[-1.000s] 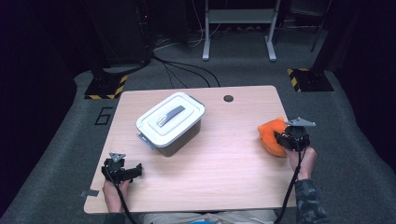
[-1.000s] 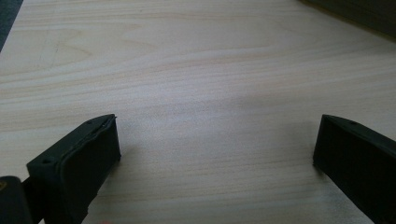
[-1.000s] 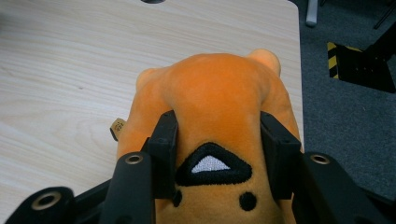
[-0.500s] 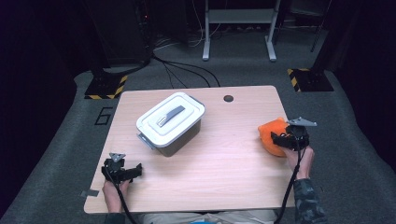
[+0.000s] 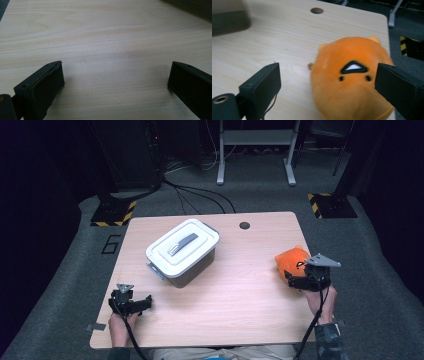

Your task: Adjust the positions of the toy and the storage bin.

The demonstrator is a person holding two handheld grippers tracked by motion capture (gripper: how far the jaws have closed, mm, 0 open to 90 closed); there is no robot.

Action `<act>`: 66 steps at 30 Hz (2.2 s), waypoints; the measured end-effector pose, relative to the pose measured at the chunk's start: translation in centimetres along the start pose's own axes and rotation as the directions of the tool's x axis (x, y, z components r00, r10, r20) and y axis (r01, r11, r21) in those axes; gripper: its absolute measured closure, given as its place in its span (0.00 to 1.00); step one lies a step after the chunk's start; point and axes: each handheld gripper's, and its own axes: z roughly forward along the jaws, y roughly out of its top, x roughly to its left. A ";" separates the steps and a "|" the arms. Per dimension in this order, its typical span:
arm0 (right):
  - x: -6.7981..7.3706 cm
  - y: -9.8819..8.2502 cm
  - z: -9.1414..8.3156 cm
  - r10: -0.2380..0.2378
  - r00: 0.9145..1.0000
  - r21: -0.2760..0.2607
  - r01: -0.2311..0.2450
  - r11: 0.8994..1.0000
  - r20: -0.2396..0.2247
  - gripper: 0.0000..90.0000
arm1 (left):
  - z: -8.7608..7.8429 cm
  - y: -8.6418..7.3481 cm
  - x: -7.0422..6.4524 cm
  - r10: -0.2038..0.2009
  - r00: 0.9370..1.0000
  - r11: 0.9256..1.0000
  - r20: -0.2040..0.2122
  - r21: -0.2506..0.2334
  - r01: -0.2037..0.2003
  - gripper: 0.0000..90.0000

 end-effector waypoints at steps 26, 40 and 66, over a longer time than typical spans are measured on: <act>8.4 -5.9 4.7 -0.129 0.953 0.133 0.170 0.976 -0.273 0.00 | -0.2 0.3 0.1 0.033 0.998 0.999 0.050 -0.001 -0.033 0.00; 8.6 -6.6 6.2 -0.137 0.949 0.172 0.191 0.966 -0.285 0.00 | -4.0 4.8 0.2 0.076 0.994 0.994 0.080 -0.084 -0.070 0.00; 8.6 -6.5 6.4 -0.146 0.944 0.165 0.201 0.965 -0.297 0.00 | -7.1 12.2 -0.3 0.161 0.973 0.976 0.163 -0.175 -0.132 0.01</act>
